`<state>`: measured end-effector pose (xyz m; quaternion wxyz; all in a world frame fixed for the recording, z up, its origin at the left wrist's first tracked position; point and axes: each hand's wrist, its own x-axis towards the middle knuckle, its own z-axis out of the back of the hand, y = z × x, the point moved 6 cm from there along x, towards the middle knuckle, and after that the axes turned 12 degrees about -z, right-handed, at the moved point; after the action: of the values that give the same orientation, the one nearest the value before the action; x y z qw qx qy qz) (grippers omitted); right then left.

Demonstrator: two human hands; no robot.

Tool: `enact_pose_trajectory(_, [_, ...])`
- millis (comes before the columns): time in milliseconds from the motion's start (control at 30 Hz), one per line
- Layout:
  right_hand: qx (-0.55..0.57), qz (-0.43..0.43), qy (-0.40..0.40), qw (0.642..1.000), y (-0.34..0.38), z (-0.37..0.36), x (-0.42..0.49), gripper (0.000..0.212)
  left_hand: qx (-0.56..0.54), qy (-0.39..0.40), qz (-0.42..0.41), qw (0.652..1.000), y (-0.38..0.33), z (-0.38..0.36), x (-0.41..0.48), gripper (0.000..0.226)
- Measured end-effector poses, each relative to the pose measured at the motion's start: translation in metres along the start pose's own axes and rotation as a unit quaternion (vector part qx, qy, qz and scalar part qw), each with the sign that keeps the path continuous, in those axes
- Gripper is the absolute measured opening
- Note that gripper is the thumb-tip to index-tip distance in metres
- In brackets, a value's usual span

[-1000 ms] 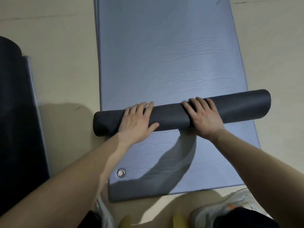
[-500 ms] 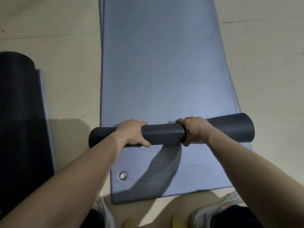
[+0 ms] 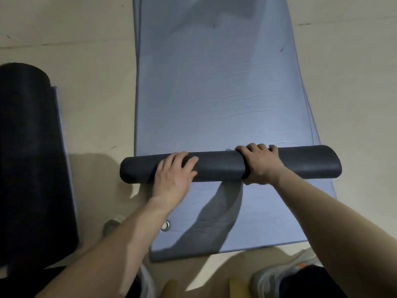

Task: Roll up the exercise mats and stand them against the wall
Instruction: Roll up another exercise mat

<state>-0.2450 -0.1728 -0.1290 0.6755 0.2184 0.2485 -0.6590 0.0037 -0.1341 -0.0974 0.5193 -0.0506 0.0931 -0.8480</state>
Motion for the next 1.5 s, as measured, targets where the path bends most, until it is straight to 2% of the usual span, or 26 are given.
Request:
enact_pose_trajectory(33, [0.009, 0.005, 0.025, 1.0, 0.0, 0.008, 0.008, 0.101, 0.014, 0.032, -0.005, 0.999, -0.005, -0.008, -0.002, 0.081])
enact_pose_trajectory(67, [0.011, 0.009, 0.028, 0.999, 0.0, 0.012, 0.013, 0.102, 0.028, 0.098, 0.002, 0.995, -0.007, -0.019, 0.002, 0.099])
enact_pose_trajectory(100, [0.002, 0.011, 0.004, 1.0, 0.0, 0.016, 0.013, 0.105, 0.034, 0.15, 0.014, 0.988, -0.004, -0.029, 0.009, 0.111])
enact_pose_trajectory(200, [-0.013, 0.007, -0.174, 0.985, 0.0, 0.016, -0.008, 0.108, -0.013, 0.193, 0.019, 0.981, 0.019, -0.04, 0.044, 0.118])
enact_pose_trajectory(233, [-0.018, 0.006, -0.206, 0.978, 0.0, 0.01, -0.016, 0.113, -0.044, 0.204, 0.016, 0.978, 0.03, -0.041, 0.055, 0.118])
enact_pose_trajectory(333, [-0.065, -0.005, -0.195, 0.979, 0.001, -0.002, 0.0, 0.129, -0.108, 0.22, -0.001, 0.969, 0.044, -0.039, 0.071, 0.114])
enact_pose_trajectory(433, [-0.083, -0.018, -0.197, 0.977, 0.0, 0.013, 0.035, 0.116, 0.018, 0.174, -0.048, 0.983, 0.033, -0.037, 0.071, 0.125])
enact_pose_trajectory(500, [-0.085, -0.01, -0.186, 0.979, -0.002, 0.024, 0.049, 0.109, 0.085, 0.169, -0.062, 0.98, 0.029, -0.04, 0.08, 0.123])
enact_pose_trajectory(600, [-0.075, 0.009, -0.128, 0.989, -0.003, 0.035, 0.055, 0.107, 0.053, 0.182, -0.051, 0.981, 0.036, -0.029, 0.095, 0.104])
enact_pose_trajectory(667, [-0.069, 0.009, -0.083, 0.994, 0.0, 0.039, 0.045, 0.105, 0.025, 0.226, -0.043, 0.973, 0.035, -0.023, 0.09, 0.102])
enact_pose_trajectory(767, [-0.057, 0.023, -0.001, 0.998, 0.007, 0.021, 0.013, 0.104, -0.027, 0.322, -0.03, 0.946, 0.021, -0.02, 0.061, 0.103])
enact_pose_trajectory(867, [-0.035, 0.027, 0.063, 0.997, 0.007, -0.005, -0.019, 0.103, -0.089, 0.384, -0.024, 0.919, 0.006, -0.026, 0.03, 0.102])
enact_pose_trajectory(933, [-0.021, 0.014, 0.051, 0.998, 0.007, -0.015, -0.038, 0.106, -0.134, 0.417, -0.02, 0.899, 0.003, -0.032, 0.022, 0.099])
enact_pose_trajectory(1033, [-0.031, -0.035, -0.069, 0.997, 0.008, -0.027, -0.072, 0.114, -0.196, 0.456, 0.016, 0.868, 0.01, -0.028, 0.033, 0.093])
enact_pose_trajectory(1067, [-0.033, -0.047, -0.083, 0.995, 0.008, -0.034, -0.079, 0.121, -0.198, 0.461, 0.018, 0.865, 0.01, -0.026, 0.038, 0.092])
enact_pose_trajectory(1100, [-0.035, -0.052, -0.073, 0.995, 0.008, -0.04, -0.08, 0.127, -0.181, 0.449, 0.011, 0.875, 0.01, -0.02, 0.039, 0.091])
enact_pose_trajectory(1133, [-0.03, -0.049, -0.051, 0.997, 0.007, -0.041, -0.076, 0.131, -0.146, 0.412, 0.0, 0.9, 0.01, -0.012, 0.038, 0.088])
enact_pose_trajectory(1167, [-0.016, -0.046, -0.031, 0.998, 0.006, -0.038, -0.067, 0.129, -0.092, 0.338, -0.007, 0.937, 0.011, -0.003, 0.033, 0.082])
enact_pose_trajectory(1200, [0.004, -0.045, -0.022, 0.999, 0.004, -0.031, -0.056, 0.124, -0.031, 0.227, -0.007, 0.973, 0.009, 0.007, 0.025, 0.073])
enact_pose_trajectory(1233, [0.021, -0.043, -0.018, 0.999, 0.002, -0.019, -0.045, 0.117, 0.021, 0.114, -0.004, 0.993, 0.004, 0.016, 0.01, 0.064])
enact_pose_trajectory(1267, [0.03, -0.04, -0.007, 0.999, 0.003, -0.008, -0.034, 0.111, 0.048, 0.029, -0.001, 0.998, -0.004, 0.021, -0.005, 0.061])
enact_pose_trajectory(1300, [0.033, -0.04, 0.012, 0.999, 0.002, 0.003, -0.025, 0.106, 0.058, 0.002, 0.006, 0.998, -0.01, 0.017, -0.015, 0.069])
enact_pose_trajectory(1400, [0.055, -0.036, 0.051, 0.997, 0.0, 0.019, -0.009, 0.103, 0.07, 0.172, 0.024, 0.982, -0.014, -0.021, -0.02, 0.13])
enact_pose_trajectory(1433, [0.057, -0.035, 0.039, 0.997, -0.002, 0.022, -0.009, 0.107, 0.072, 0.201, 0.021, 0.977, -0.009, -0.029, -0.016, 0.14])
enact_pose_trajectory(1500, [0.015, -0.021, -0.053, 0.998, -0.003, 0.022, -0.017, 0.116, 0.067, 0.191, 0.019, 0.979, 0.006, -0.034, 0.002, 0.146])
